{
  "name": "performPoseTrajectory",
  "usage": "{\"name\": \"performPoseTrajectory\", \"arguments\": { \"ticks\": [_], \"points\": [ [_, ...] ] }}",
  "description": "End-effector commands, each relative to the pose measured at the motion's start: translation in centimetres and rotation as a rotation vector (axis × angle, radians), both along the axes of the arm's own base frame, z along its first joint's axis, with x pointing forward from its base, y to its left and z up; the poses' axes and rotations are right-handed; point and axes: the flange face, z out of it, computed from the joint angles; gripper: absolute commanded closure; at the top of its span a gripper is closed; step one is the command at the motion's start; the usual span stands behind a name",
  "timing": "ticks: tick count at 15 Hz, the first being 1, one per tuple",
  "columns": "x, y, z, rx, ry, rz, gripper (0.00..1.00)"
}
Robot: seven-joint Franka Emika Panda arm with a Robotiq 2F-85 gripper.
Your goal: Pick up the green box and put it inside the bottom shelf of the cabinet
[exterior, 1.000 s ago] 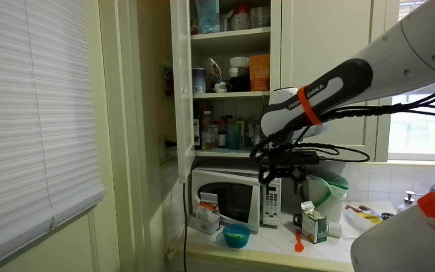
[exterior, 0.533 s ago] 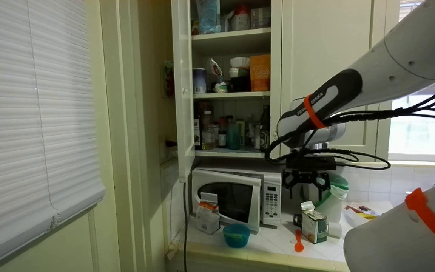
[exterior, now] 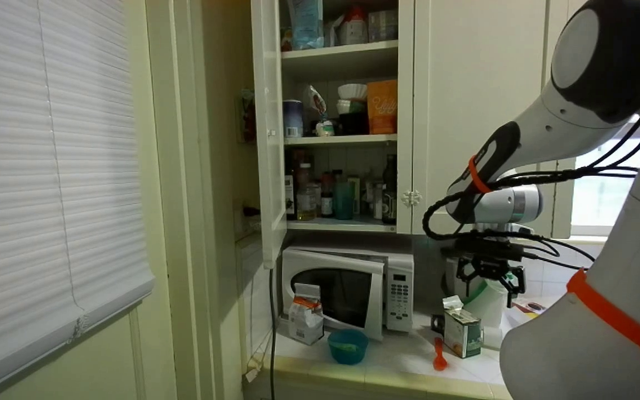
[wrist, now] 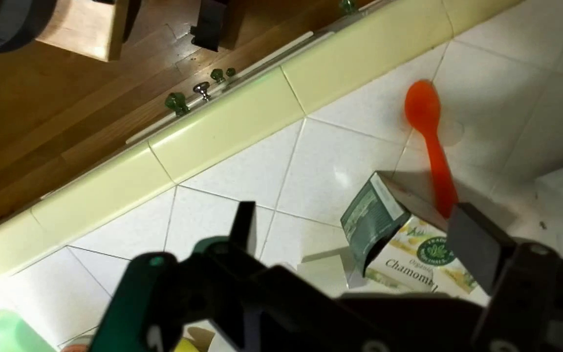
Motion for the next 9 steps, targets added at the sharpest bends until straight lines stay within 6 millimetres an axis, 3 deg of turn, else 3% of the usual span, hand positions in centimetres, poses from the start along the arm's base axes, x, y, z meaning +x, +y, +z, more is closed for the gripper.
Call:
{"name": "performPoseTrajectory", "arguments": {
  "ticks": [1,2,3,9],
  "points": [
    [1.2,-3.2,-0.8,-0.004,-0.052,-0.089,0.00],
    [1.6,-3.6,-1.0,-0.007,-0.053,-0.098,0.00],
    [0.7,-2.7,-0.6,-0.008,-0.039,-0.061,0.00],
    [1.8,-3.5,-1.7,-0.011,0.004,-0.130,0.00]
  ]
}}
